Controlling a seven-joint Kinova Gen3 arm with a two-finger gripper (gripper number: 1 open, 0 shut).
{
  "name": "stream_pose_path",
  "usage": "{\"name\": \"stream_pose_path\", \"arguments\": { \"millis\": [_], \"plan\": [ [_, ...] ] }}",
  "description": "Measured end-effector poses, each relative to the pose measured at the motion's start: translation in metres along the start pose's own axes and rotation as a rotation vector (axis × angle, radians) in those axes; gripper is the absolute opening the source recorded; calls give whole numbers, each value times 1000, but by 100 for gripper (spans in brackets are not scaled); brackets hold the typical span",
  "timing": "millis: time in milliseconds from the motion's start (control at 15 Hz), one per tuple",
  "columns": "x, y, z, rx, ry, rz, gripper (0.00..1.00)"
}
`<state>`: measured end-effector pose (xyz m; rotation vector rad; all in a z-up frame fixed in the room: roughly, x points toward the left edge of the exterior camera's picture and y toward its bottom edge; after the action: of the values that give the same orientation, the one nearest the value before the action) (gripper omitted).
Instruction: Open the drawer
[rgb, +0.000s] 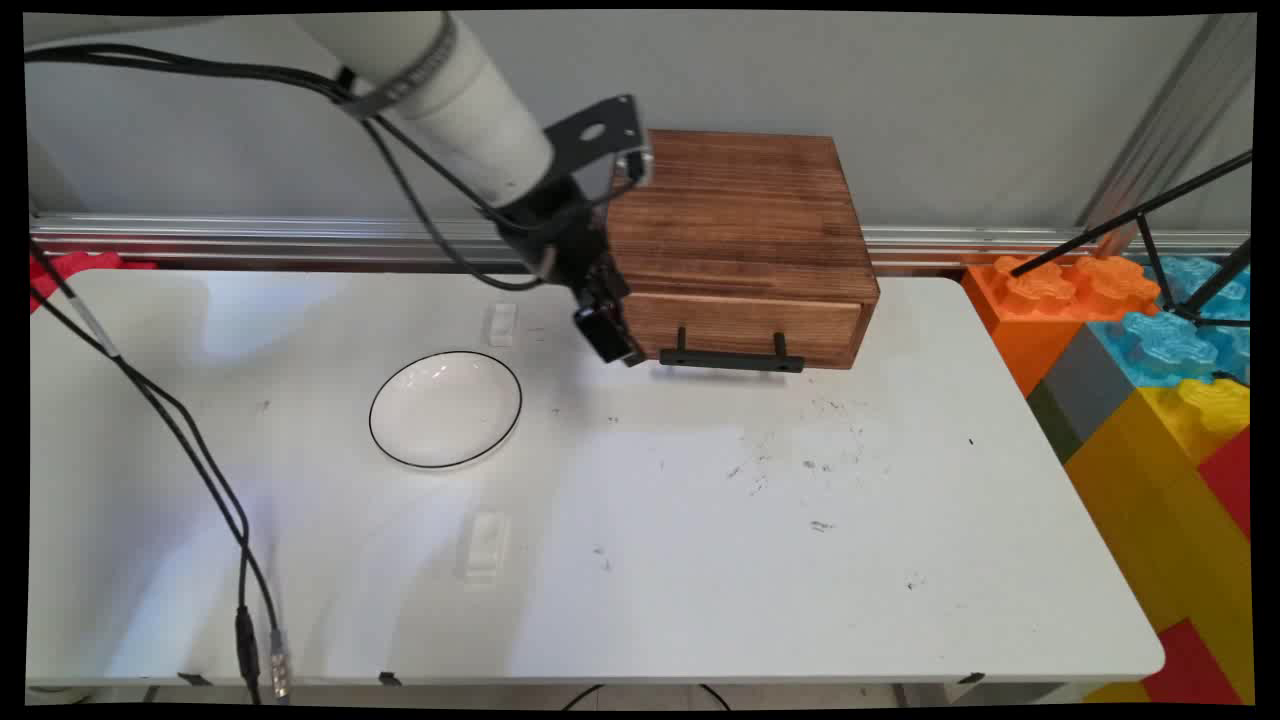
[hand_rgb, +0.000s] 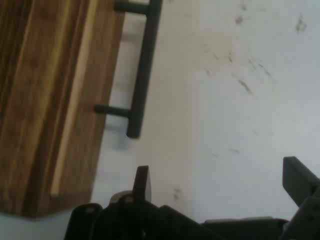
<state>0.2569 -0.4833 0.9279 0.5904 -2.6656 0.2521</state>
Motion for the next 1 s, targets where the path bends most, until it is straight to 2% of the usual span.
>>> {"name": "stream_pose_path", "arguments": {
  "millis": [467,1000],
  "plan": [
    [27,-1,57,35,13,117,100],
    [36,-4,122,59,18,188,100]
  ]
}}
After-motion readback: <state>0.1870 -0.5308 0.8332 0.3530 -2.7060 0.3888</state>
